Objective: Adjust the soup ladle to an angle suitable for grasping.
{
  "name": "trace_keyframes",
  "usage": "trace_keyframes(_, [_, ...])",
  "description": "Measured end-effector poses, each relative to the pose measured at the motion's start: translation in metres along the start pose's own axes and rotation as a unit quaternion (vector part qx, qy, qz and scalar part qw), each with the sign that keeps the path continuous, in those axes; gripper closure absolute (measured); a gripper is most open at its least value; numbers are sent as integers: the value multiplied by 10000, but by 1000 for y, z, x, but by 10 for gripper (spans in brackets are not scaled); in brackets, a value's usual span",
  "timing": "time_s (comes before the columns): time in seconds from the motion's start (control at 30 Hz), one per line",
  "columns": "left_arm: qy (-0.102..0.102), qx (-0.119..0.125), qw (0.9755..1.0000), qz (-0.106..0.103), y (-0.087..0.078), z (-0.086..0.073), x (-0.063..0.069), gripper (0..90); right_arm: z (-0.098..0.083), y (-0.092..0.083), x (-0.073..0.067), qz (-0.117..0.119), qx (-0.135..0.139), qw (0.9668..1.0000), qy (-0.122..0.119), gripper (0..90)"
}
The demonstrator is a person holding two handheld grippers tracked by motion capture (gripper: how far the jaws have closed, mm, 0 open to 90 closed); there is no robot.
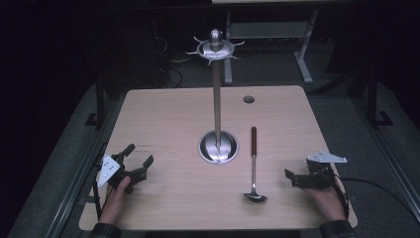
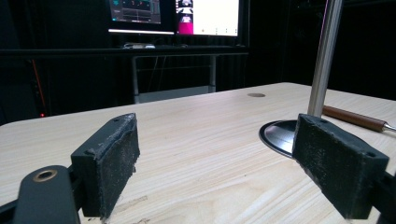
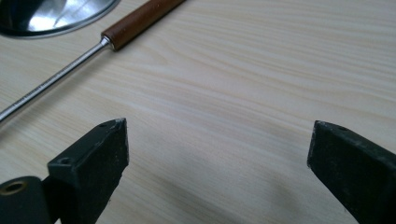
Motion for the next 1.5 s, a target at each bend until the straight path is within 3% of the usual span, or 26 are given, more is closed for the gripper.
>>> trace_keyframes(0.23, [-12, -4, 10000, 3, 0, 0, 0, 143, 6, 0, -2, 11, 63, 10000, -40, 69])
trace_keyframes(0.4, [0, -18, 10000, 0, 0, 0, 0, 144, 12, 4, -6, 88, 42, 9999, -85, 159])
trace_keyframes(0.77, [-31, -14, 10000, 10, 0, 0, 0, 143, 36, 15, -16, 427, 148, 9989, -111, 501])
trace_keyframes(1.2, [-33, -17, 10000, 12, 0, 0, 0, 143, 65, 29, -26, 578, 332, 9972, -348, 867])
trace_keyframes(1.5, [-37, -15, 10000, 15, 0, 0, 0, 143, 79, 46, -36, 775, 341, 9956, -402, 897])
Point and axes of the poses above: each handheld gripper's, and its own axes: y roughly forward along the jaws, z roughly out of its top, x roughly to its right, the point moved 9 cm from there along y, roughly forward along the jaws, and after that the axes turned 4 degrees about x, right-handed, at the moved point
